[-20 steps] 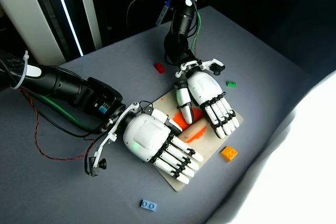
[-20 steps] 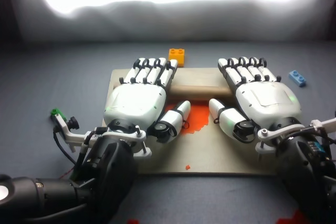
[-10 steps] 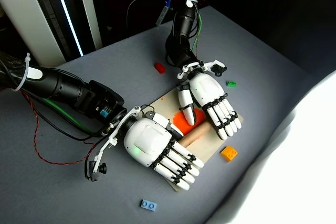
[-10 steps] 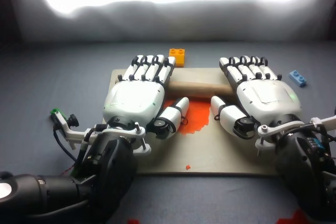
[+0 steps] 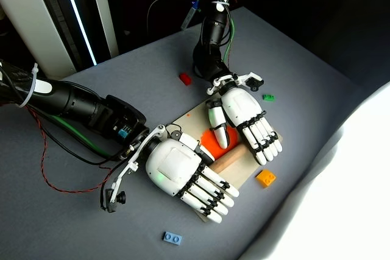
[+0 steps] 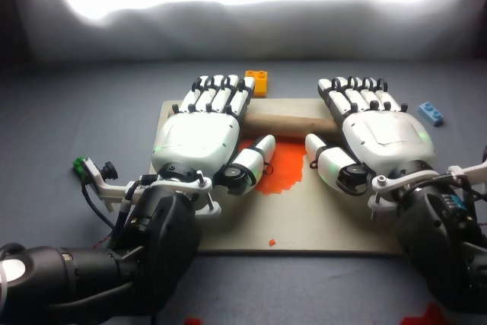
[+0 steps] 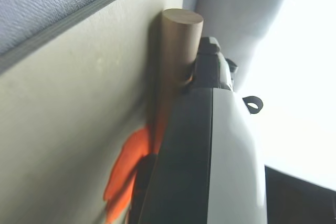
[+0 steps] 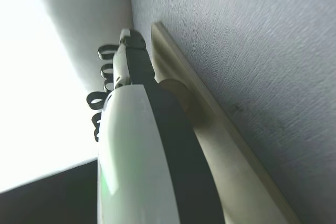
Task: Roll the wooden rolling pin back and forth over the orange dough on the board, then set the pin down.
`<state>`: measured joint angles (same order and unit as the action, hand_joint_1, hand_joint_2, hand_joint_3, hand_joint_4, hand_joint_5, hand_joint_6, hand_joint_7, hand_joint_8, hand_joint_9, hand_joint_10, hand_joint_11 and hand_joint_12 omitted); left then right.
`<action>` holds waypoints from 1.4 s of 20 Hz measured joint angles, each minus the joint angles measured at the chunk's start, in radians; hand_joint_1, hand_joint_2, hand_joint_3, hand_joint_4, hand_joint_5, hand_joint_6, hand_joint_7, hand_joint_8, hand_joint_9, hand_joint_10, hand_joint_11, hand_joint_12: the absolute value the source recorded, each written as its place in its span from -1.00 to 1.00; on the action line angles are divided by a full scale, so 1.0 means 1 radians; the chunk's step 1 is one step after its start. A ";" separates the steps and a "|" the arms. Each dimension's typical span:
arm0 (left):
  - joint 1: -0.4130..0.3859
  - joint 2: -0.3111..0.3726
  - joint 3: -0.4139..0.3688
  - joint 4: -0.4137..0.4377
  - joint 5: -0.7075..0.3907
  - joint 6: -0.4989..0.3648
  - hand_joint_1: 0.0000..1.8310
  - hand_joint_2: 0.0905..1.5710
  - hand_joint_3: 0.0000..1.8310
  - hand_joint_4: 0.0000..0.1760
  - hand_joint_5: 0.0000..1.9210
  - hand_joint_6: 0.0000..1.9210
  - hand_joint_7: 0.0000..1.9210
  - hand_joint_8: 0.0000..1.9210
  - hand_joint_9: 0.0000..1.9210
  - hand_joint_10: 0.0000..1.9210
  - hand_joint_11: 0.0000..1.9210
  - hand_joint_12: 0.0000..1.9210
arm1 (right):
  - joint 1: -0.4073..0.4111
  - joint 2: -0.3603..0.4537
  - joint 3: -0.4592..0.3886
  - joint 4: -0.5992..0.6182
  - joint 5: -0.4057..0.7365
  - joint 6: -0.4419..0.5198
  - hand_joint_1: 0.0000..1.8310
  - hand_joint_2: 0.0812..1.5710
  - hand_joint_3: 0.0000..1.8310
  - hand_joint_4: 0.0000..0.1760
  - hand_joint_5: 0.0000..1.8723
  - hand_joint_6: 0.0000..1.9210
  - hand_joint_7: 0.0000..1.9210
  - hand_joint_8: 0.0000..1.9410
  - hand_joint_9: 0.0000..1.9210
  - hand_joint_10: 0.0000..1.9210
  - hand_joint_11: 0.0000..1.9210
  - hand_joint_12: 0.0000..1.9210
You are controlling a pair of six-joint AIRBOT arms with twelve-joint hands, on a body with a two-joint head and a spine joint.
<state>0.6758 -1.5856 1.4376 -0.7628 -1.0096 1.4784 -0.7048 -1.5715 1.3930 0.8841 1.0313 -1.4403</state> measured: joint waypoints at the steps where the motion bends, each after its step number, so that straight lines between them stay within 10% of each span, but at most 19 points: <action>1: -0.001 0.000 0.002 0.000 0.000 0.000 -1.00 0.97 -0.99 -1.00 -1.00 -1.00 -1.00 -1.00 -1.00 -1.00 -1.00 -1.00 | 0.000 -0.004 0.007 -0.002 -0.001 0.002 -1.00 1.00 -0.92 -1.00 -0.93 -0.99 -0.96 -1.00 -0.99 -1.00 -1.00 -1.00; 28: -0.034 0.001 0.035 0.009 0.073 0.023 -1.00 0.98 -1.00 -1.00 -0.81 -0.98 -0.81 -0.99 -0.89 -0.99 -0.97 -0.97 | 0.019 -0.030 0.065 -0.008 -0.018 0.024 -1.00 1.00 -0.92 -1.00 -0.66 -0.98 -0.64 -0.99 -0.71 -0.99 -1.00 -0.46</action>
<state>0.6415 -1.5848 1.4731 -0.7540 -0.9363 1.5017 -0.6857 -1.6016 1.4582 0.8761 1.0130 -1.4162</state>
